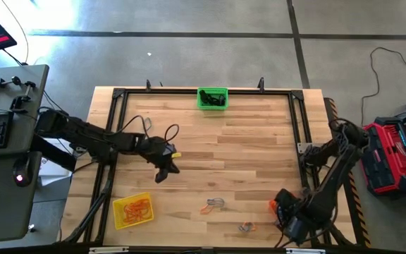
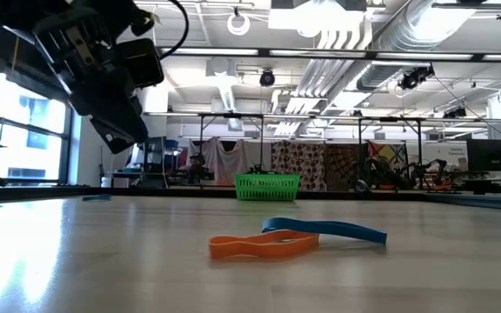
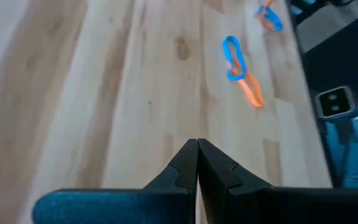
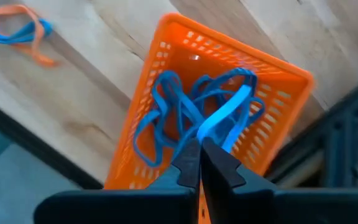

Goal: Sort rubber bands into baskets
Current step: Put the blue rubber band into the orange bin

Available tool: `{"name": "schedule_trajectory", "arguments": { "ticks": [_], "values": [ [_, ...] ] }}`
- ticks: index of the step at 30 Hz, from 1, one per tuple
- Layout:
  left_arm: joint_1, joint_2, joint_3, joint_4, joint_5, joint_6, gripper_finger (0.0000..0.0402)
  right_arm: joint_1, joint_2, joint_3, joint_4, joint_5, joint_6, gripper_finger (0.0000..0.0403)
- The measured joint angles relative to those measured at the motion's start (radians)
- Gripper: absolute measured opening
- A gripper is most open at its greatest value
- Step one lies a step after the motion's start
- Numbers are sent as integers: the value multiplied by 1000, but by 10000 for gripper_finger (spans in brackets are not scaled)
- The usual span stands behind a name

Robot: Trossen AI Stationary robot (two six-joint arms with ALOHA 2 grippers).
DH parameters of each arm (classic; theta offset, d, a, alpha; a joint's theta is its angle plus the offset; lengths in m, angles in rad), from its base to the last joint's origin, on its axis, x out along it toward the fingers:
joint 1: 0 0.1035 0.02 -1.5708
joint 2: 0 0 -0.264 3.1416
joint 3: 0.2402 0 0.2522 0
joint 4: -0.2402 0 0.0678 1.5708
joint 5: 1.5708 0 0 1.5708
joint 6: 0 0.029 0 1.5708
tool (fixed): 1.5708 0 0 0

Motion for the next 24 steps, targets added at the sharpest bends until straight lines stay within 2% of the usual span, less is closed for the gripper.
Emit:
{"name": "schedule_trajectory", "arguments": {
  "ticks": [9, 14, 20, 24],
  "values": [
    [88, 0, 97, -184, -4, 122, 0, -3, 0, -173, 215, -35, -7, 11],
    [143, 0, 118, -285, -6, 180, 0, -3, 0, -192, 268, -67, -15, 74],
    [195, 0, 177, -465, -16, 239, 0, -26, 0, -121, 219, -74, -89, 163],
    [225, 0, 227, -568, -127, 286, 0, -42, 0, -49, 83, 20, -136, 190]
  ]
}}
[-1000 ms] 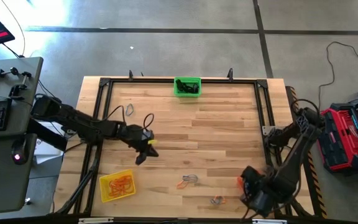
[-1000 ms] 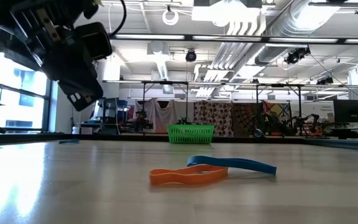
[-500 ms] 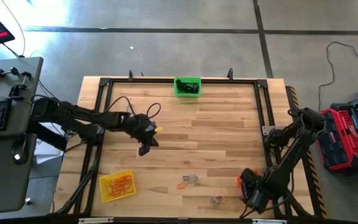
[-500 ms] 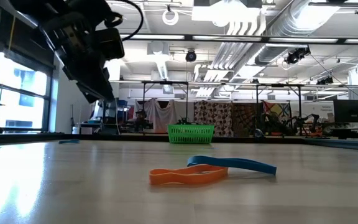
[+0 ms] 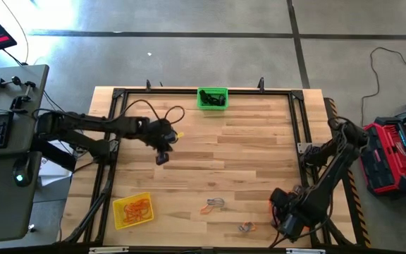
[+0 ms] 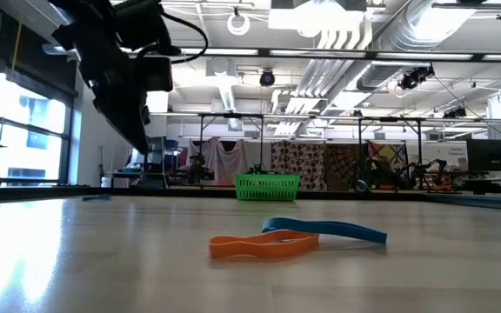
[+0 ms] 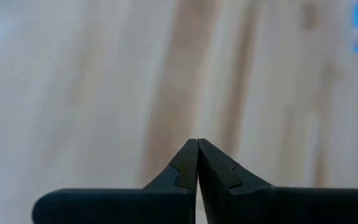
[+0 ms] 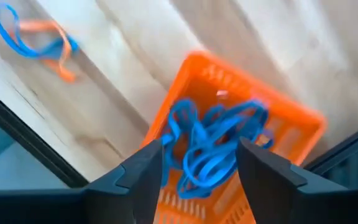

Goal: Sort rubber bands into baskets
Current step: Put the blue rubber band into the orange bin

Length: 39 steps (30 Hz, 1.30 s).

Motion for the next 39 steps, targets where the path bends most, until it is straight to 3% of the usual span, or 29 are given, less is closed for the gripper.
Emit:
{"name": "schedule_trajectory", "arguments": {
  "ticks": [3, 8, 17, 22, 28, 34, 39],
  "values": [
    [45, 0, 23, -90, -60, 51, 0, -8, 0, 51, -79, 65, -30, 191],
    [171, 0, 24, -175, -68, 105, 0, -34, 0, 73, -127, 84, -75, 168],
    [422, 12, 24, -258, -105, 126, 0, -193, -5, 55, -85, 277, -457, 11],
    [489, 42, 24, -330, -171, 173, 7, -336, -6, 55, 51, 297, -763, 23],
    [511, 85, 24, -316, -186, 230, 44, -463, -6, 55, 203, 296, -1055, 3],
    [537, 175, 24, -307, -251, 239, 82, -540, -6, 55, 259, 287, -1182, 2],
    [562, 250, 26, -276, -288, 223, 91, -563, -6, 55, 305, 260, -1249, 0]
  ]
}}
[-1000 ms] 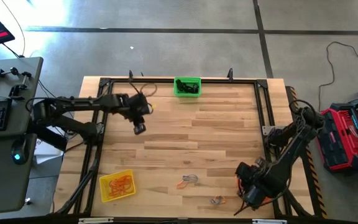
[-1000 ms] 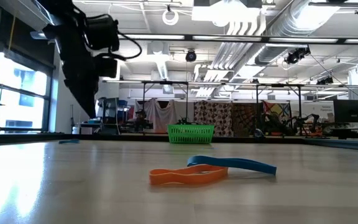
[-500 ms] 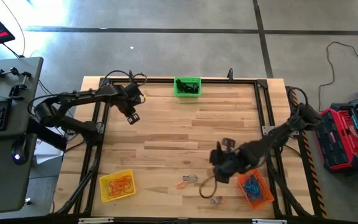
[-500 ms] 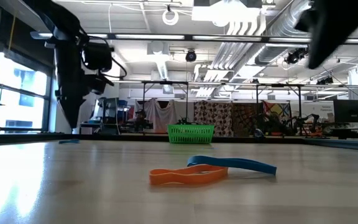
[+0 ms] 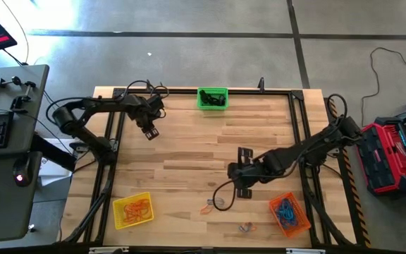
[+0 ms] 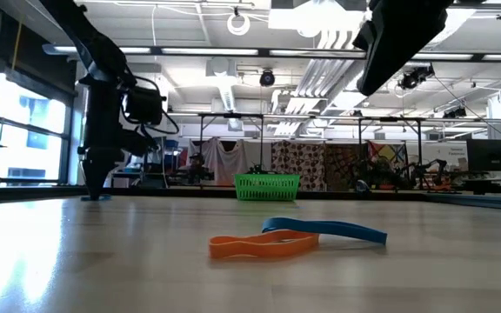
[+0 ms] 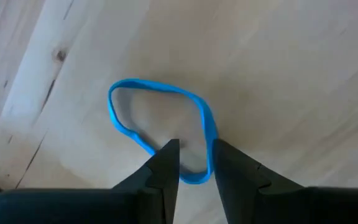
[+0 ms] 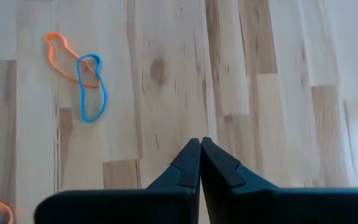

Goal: Sort rubber bands into baskets
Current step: Put the blue rubber band into the orange bin

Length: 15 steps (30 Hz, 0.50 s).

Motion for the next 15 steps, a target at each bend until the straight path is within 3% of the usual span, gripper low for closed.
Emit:
{"name": "schedule_trajectory", "arguments": {
  "ticks": [6, 12, 15],
  "values": [
    [3, 22, 1, 5, 42, 15, 78, -3, 0, 0, 9, 2, -30, 0],
    [-24, -19, -3, -9, 51, 56, 11, 2, 0, 0, 10, 2, -29, 0],
    [-54, -57, -3, -12, 68, 60, 7, 14, 0, 0, 8, 3, -29, 0]
  ]
}}
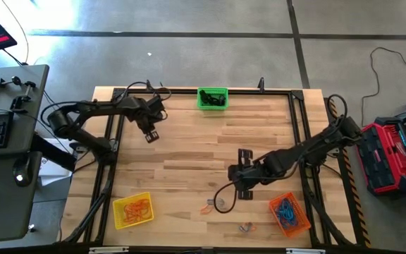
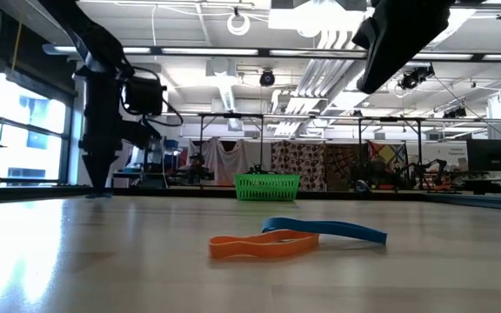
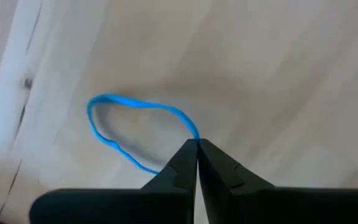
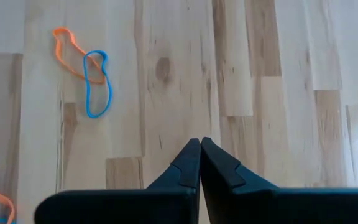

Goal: Sort rubber bands into baskets
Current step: Put the blue rubber band into the orange bin

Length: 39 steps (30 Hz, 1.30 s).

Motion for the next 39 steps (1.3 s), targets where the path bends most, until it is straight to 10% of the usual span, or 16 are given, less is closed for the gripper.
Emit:
{"name": "schedule_trajectory", "arguments": {
  "ticks": [7, 23, 39],
  "values": [
    [-81, -108, 0, 10, 117, -41, 1, 32, 0, -10, 29, 71, -1, 0],
    [-341, -191, 0, 505, 506, -374, 0, -96, 0, -379, 786, 209, -141, 8],
    [-552, -148, 1, 1016, 520, -638, 0, -216, 0, -383, 1140, 206, -485, 182]
  ]
}}
